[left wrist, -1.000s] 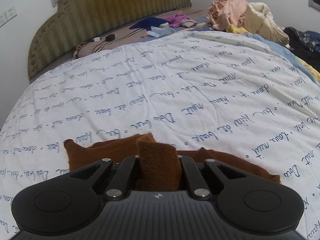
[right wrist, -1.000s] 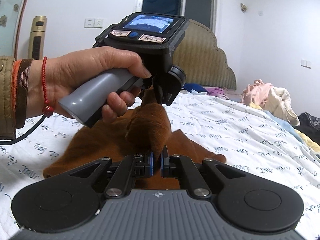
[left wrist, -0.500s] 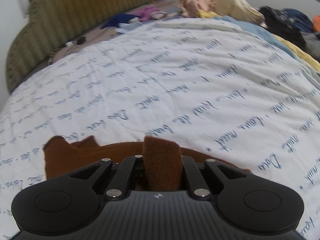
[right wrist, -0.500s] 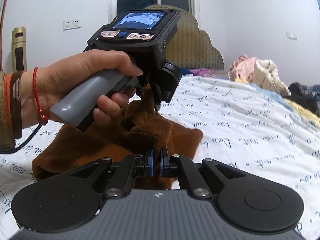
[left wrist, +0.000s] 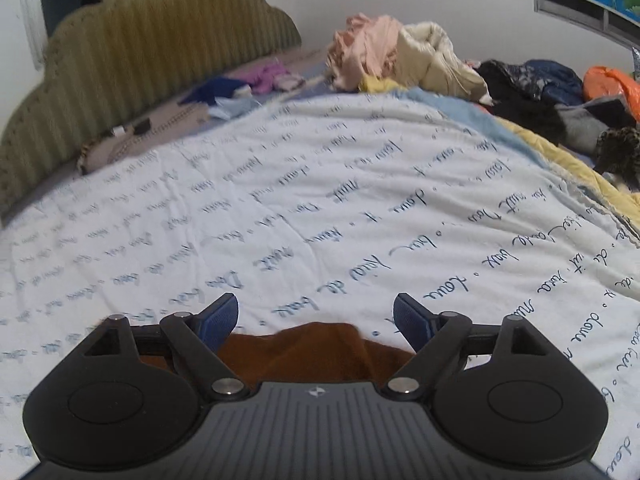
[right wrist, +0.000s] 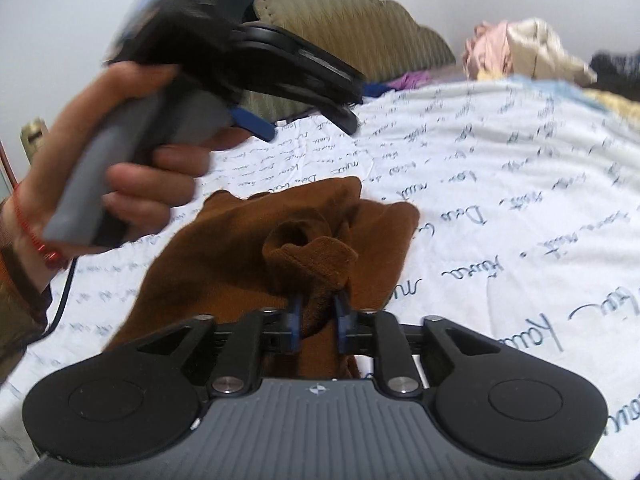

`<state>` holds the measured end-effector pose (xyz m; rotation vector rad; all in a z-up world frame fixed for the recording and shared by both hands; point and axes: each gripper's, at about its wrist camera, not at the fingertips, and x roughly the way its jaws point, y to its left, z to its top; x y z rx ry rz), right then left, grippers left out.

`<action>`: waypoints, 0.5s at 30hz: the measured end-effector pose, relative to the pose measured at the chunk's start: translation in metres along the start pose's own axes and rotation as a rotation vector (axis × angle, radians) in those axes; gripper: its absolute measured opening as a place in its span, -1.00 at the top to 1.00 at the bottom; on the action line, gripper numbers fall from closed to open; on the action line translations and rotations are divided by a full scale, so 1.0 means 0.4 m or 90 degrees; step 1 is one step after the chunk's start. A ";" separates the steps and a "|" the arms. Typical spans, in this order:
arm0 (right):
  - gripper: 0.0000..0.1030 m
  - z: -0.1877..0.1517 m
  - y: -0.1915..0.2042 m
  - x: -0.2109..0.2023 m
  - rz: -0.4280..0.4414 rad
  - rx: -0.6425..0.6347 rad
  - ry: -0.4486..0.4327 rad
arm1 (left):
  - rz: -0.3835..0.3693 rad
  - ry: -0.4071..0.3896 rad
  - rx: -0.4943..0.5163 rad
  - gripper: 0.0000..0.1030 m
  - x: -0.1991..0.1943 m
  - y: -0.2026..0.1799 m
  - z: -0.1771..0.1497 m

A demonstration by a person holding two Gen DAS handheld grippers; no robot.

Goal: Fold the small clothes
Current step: 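Carry the sweater edge over the body and open both tools to release it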

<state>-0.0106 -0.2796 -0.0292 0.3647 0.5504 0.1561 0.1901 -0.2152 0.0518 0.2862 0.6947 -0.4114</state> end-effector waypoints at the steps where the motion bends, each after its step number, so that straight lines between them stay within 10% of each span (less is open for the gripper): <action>1: 0.20 0.008 -0.009 0.007 0.014 0.014 0.004 | 0.005 -0.007 0.002 -0.66 -0.020 0.009 -0.010; 9: 0.01 0.042 -0.050 0.065 0.137 0.151 0.034 | 0.057 -0.049 0.044 -0.66 -0.159 0.089 -0.211; 15: 0.60 0.043 -0.072 0.128 0.139 0.233 0.056 | 0.071 -0.018 0.003 -0.66 -0.189 0.158 -0.329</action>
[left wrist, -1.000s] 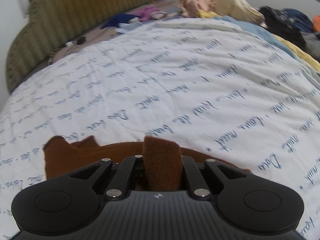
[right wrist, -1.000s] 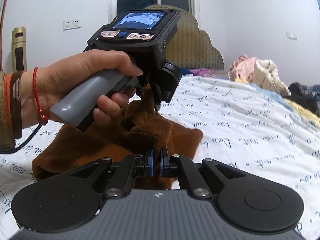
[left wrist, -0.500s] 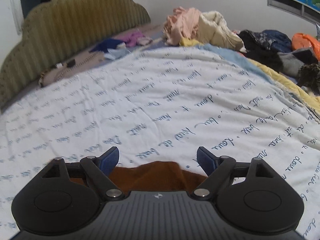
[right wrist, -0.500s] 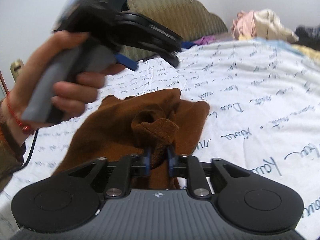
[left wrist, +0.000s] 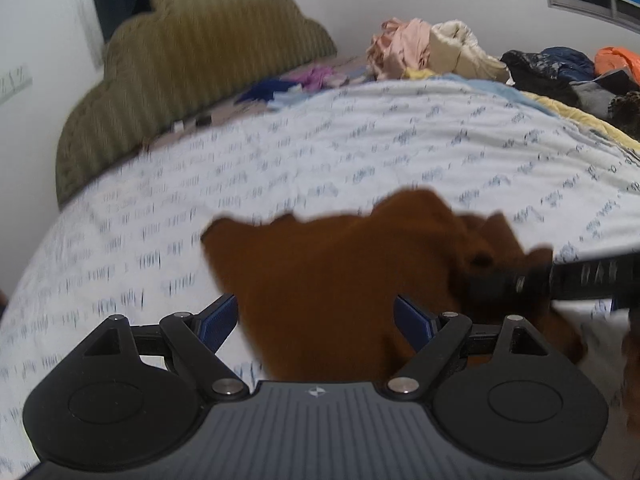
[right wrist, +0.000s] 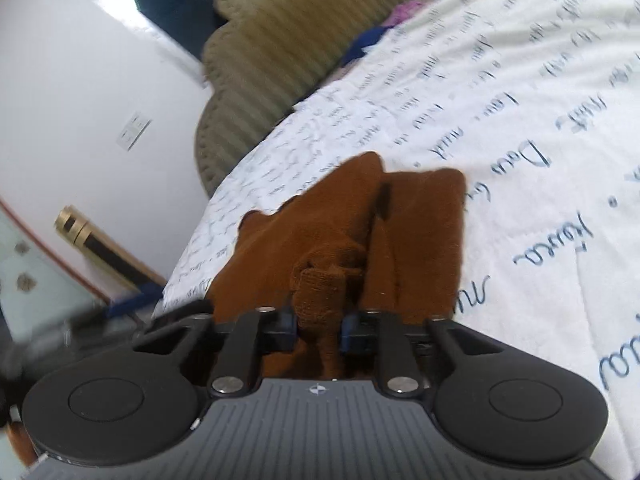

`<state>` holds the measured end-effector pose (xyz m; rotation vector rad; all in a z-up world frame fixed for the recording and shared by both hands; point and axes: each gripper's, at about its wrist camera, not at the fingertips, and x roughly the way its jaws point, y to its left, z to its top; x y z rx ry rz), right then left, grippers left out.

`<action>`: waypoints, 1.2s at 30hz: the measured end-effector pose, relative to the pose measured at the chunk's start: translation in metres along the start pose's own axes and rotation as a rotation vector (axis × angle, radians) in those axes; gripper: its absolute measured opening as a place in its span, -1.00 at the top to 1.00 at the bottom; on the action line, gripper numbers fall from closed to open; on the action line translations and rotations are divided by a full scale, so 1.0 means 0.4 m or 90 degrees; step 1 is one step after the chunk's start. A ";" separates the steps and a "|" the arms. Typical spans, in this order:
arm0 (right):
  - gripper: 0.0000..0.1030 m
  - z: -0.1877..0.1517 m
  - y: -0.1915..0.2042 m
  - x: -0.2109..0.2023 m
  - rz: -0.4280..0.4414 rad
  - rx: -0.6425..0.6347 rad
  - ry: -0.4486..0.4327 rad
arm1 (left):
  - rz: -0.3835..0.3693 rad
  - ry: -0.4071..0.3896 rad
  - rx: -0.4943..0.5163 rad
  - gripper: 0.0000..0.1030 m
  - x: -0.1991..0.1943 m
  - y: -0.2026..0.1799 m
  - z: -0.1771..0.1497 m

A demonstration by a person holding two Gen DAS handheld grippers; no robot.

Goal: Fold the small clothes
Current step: 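Carry the sweater edge over the body and open both tools to release it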

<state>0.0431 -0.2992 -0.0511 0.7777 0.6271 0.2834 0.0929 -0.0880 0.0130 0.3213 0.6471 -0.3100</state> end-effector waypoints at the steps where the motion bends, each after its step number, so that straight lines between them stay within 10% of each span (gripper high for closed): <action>1: 0.64 -0.005 -0.002 -0.008 0.000 0.006 -0.006 | 0.001 0.008 -0.010 -0.66 0.000 0.011 -0.011; 13: 0.70 -0.065 -0.037 -0.107 -0.025 0.023 -0.003 | -0.050 0.030 -0.051 -0.66 -0.017 0.014 -0.039; 19: 0.04 -0.044 0.024 -0.152 -0.092 -0.086 -0.062 | 0.001 0.022 -0.043 -0.66 -0.010 -0.003 -0.034; 27: 0.03 0.016 0.125 -0.075 -0.122 -0.254 -0.035 | 0.022 0.044 -0.075 -0.66 0.020 -0.013 -0.039; 31: -0.16 0.006 0.107 0.006 -0.218 -0.293 -0.001 | 0.014 0.053 -0.086 -0.66 0.026 -0.006 -0.047; 36: -0.54 0.004 0.092 -0.031 -0.181 -0.250 -0.028 | 0.011 0.054 -0.093 -0.67 0.029 0.007 -0.049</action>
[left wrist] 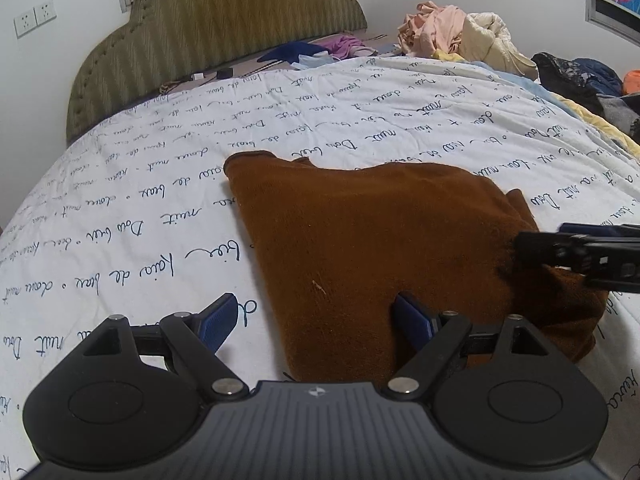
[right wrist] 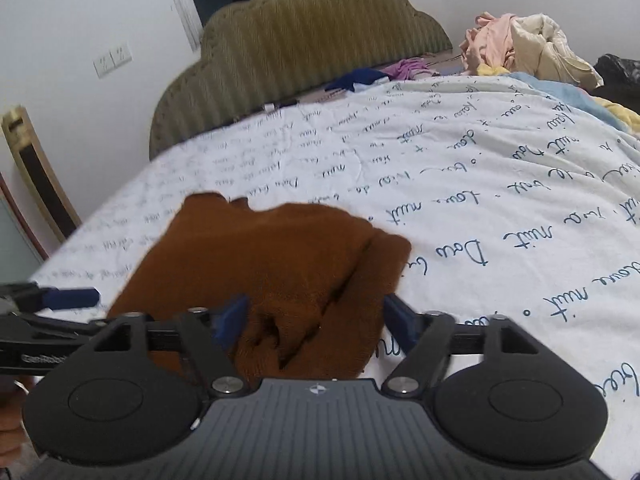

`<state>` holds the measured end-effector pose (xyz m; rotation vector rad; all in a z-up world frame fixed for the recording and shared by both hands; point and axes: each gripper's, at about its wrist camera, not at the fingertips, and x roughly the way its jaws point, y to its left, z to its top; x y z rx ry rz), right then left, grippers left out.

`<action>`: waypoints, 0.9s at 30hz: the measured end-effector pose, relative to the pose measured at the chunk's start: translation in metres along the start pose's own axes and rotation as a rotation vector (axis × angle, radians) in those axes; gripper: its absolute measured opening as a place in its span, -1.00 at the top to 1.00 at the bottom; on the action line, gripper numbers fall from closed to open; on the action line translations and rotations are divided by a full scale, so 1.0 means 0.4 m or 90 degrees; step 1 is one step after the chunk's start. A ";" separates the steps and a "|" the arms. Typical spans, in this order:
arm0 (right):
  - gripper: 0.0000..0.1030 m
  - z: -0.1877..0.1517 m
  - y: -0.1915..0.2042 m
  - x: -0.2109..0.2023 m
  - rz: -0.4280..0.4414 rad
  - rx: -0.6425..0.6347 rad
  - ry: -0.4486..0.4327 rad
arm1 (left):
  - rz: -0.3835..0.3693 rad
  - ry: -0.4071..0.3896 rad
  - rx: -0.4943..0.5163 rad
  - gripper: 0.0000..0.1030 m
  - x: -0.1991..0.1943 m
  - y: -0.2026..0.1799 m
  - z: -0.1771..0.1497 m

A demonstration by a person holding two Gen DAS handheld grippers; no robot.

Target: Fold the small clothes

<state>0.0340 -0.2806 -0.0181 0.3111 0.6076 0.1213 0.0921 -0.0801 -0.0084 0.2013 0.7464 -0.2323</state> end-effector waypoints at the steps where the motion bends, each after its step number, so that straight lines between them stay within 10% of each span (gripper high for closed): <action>1: -0.58 -0.001 -0.004 -0.007 -0.001 -0.001 -0.002 | -0.003 0.002 -0.004 -0.67 0.002 0.003 0.000; 9: -0.72 -0.008 -0.067 -0.012 0.055 0.078 0.037 | -0.043 -0.006 -0.056 -0.67 -0.001 0.049 -0.004; 17: -0.71 -0.039 -0.093 0.048 0.172 0.162 0.101 | -0.246 0.064 -0.269 -0.67 0.071 0.179 -0.053; 23: -0.68 -0.026 -0.029 0.104 0.195 0.135 0.117 | -0.337 0.087 -0.296 -0.64 0.093 0.142 -0.080; 25: -0.56 -0.023 -0.014 0.111 0.195 0.130 0.116 | -0.319 0.076 -0.275 -0.47 0.085 0.131 -0.084; 27: -0.27 -0.020 -0.007 0.118 0.190 0.138 0.117 | -0.286 0.083 -0.261 0.20 0.083 0.133 -0.080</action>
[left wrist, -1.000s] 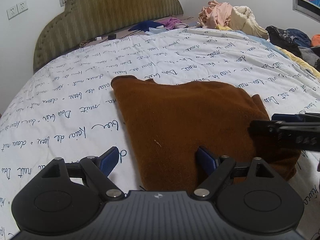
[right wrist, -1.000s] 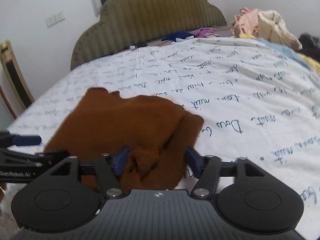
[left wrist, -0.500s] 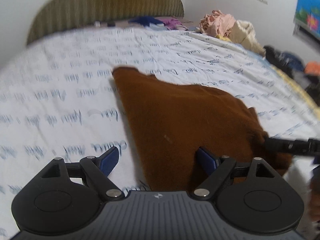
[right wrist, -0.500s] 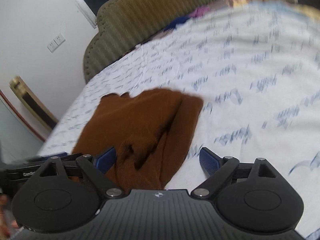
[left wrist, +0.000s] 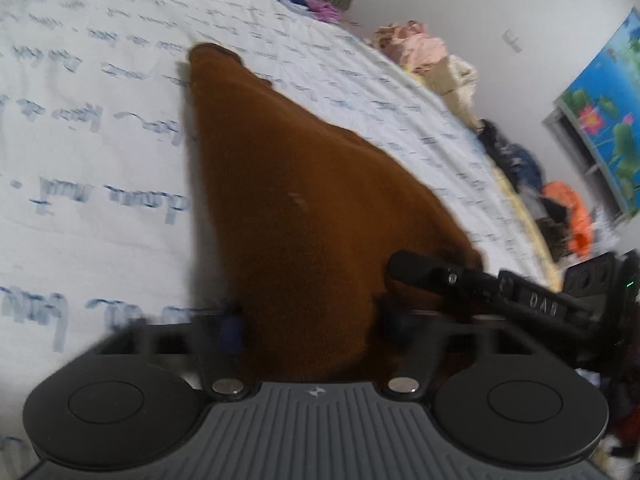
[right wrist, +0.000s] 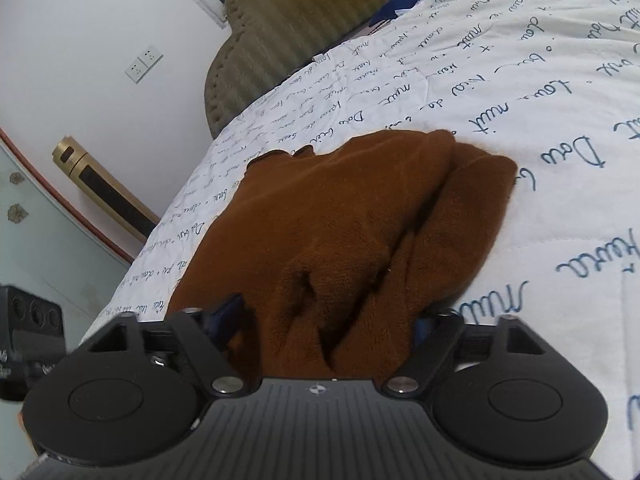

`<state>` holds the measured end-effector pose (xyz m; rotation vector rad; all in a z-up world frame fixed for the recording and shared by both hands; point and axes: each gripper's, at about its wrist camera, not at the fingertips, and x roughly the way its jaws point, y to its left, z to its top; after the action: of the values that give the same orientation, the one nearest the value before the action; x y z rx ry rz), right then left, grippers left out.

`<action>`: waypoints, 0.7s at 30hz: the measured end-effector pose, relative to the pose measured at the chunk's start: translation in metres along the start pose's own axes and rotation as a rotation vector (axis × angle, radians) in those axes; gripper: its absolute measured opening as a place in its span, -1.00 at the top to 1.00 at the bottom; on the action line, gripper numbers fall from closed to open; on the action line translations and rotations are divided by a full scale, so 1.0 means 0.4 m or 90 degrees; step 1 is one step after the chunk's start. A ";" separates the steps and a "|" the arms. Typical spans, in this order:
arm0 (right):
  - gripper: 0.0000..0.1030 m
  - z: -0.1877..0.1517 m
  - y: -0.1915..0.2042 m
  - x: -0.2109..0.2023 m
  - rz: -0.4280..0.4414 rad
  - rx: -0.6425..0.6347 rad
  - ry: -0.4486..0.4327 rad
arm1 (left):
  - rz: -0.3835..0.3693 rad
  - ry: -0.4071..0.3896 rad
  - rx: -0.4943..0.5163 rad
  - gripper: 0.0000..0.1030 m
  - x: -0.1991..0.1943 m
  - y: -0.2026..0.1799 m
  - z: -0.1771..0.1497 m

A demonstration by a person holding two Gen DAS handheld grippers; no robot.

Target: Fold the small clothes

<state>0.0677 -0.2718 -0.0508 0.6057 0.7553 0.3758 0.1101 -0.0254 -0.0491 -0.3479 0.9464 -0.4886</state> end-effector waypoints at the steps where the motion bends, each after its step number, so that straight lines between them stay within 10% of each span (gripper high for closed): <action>1: 0.06 0.002 0.000 0.005 -0.003 0.009 0.001 | -0.002 0.004 -0.004 0.28 -0.003 0.007 0.004; 10: 0.20 -0.030 0.072 0.012 0.035 -0.002 0.004 | 0.031 -0.049 0.035 0.60 -0.100 0.018 0.005; 21: -0.37 -0.075 0.101 -0.112 -0.167 -0.115 -0.092 | 0.219 -0.120 0.109 -0.36 -0.139 -0.050 -0.037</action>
<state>0.0114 -0.2528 -0.0189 0.3538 0.6447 0.1540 0.0654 -0.0131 -0.0093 -0.0701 0.7550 -0.2154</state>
